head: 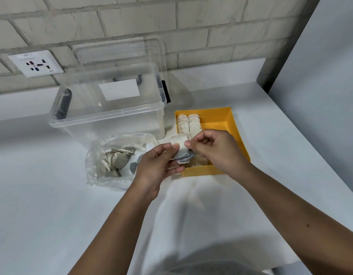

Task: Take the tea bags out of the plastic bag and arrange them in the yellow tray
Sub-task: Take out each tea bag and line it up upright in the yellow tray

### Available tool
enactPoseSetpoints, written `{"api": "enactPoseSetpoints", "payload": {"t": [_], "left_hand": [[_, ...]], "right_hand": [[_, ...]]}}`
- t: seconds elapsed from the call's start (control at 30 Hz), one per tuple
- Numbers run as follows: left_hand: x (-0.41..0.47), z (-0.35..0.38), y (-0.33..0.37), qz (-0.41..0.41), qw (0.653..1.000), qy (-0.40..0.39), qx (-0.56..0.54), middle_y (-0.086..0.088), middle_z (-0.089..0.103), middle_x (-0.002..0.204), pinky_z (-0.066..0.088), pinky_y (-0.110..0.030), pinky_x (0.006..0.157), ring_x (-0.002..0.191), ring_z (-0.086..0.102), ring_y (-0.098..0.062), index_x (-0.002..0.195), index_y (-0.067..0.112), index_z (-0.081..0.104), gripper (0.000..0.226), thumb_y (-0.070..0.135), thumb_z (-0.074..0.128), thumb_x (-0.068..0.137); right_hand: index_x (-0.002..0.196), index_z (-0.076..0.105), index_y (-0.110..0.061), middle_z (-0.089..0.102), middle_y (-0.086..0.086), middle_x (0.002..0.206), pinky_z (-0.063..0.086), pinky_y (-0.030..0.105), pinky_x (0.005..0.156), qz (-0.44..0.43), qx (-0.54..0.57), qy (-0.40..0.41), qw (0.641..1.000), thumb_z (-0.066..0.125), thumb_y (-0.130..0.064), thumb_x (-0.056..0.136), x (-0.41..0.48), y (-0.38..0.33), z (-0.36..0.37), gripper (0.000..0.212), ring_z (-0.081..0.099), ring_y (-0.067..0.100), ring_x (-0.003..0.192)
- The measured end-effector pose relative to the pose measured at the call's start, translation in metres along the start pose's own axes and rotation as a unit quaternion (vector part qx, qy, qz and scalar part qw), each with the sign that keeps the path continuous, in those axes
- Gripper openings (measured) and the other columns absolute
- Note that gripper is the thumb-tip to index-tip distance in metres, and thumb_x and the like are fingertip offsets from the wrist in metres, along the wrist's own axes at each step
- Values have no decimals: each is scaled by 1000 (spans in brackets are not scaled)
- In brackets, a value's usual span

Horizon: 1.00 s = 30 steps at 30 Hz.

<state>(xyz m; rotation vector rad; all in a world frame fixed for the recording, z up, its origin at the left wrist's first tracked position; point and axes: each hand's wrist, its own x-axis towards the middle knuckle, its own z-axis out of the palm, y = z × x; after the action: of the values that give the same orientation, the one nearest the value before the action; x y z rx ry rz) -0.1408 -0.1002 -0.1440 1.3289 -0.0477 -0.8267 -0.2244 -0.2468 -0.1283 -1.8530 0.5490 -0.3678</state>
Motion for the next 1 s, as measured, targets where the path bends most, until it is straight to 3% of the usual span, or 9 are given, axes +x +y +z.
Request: {"api": "enactPoseSetpoints", "payload": {"t": [0.1, 0.2, 0.37, 0.47, 0.6, 0.7, 0.8, 0.93, 1.0], "left_hand": [[-1, 1, -1, 2, 1000, -2, -1, -13, 74, 91, 61, -28, 63, 70, 72, -20, 109, 6, 63, 20, 15, 68, 92], [-2, 2, -1, 0, 1000, 0, -6, -13, 75, 91, 61, -27, 65, 73, 74, -21, 111, 5, 62, 22, 15, 67, 92], [-2, 1, -1, -15, 1000, -2, 0, -21, 74, 102, 60, -26, 66, 82, 74, -26, 119, -2, 62, 35, 17, 70, 90], [-3, 2, 0, -22, 999, -14, -20, -17, 76, 96, 62, -27, 69, 78, 75, -22, 108, 2, 68, 23, 19, 66, 93], [-6, 3, 2, -28, 998, -36, -52, -2, 74, 72, 61, -27, 77, 68, 74, -14, 99, 6, 69, 20, 24, 60, 97], [-5, 1, 2, -38, 997, -24, -55, -9, 76, 86, 62, -25, 71, 73, 74, -15, 96, 4, 69, 13, 15, 65, 93], [-2, -1, 1, -41, 998, -6, -56, -11, 75, 86, 61, -23, 66, 72, 74, -16, 88, 3, 69, 6, 8, 66, 90], [2, -8, 3, -20, 999, 13, -37, -10, 75, 83, 61, -23, 64, 71, 74, -15, 89, 2, 69, 7, 8, 66, 91], [4, -12, 4, -9, 999, 24, -22, -10, 75, 85, 61, -23, 66, 74, 74, -15, 89, 2, 70, 8, 9, 66, 91]], "right_hand": [[75, 72, -20, 61, -16, 55, 40, 14, 52, 18, -35, 16, 999, 83, -43, 70, 1, 0, 2, 26, 51, -2, 48], [75, 70, -21, 63, -8, 61, 45, 21, 53, 42, -37, -10, 998, 84, -50, 64, 1, -2, 3, 34, 51, 1, 50], [80, 69, -14, 63, -4, 59, 46, 24, 51, 83, 39, -37, 995, 84, -24, 74, 4, 0, 3, 19, 54, 10, 47], [85, 68, -8, 66, 2, 66, 44, 22, 47, 98, 72, -48, 991, 80, -20, 79, 3, -1, 2, 18, 57, 12, 51], [87, 62, -7, 65, 3, 71, 44, 25, 49, 137, 146, -68, 977, 70, -16, 88, 5, -1, -1, 12, 59, 16, 56], [77, 57, -13, 63, -1, 64, 46, 28, 51, 142, 149, -65, 976, 67, -17, 90, 7, 2, -5, 16, 59, 17, 58], [75, 57, -14, 62, -3, 64, 49, 27, 52, 127, 146, -44, 980, 68, -17, 90, 10, 2, -15, 18, 59, 15, 60], [80, 63, -12, 64, 2, 69, 48, 23, 56, 99, 5, -13, 995, 74, -22, 85, 21, 15, -38, 15, 56, 12, 61], [84, 67, -11, 67, 3, 70, 47, 24, 62, 126, -73, -58, 988, 77, -27, 82, 25, 24, -46, 18, 58, 11, 62]]}}
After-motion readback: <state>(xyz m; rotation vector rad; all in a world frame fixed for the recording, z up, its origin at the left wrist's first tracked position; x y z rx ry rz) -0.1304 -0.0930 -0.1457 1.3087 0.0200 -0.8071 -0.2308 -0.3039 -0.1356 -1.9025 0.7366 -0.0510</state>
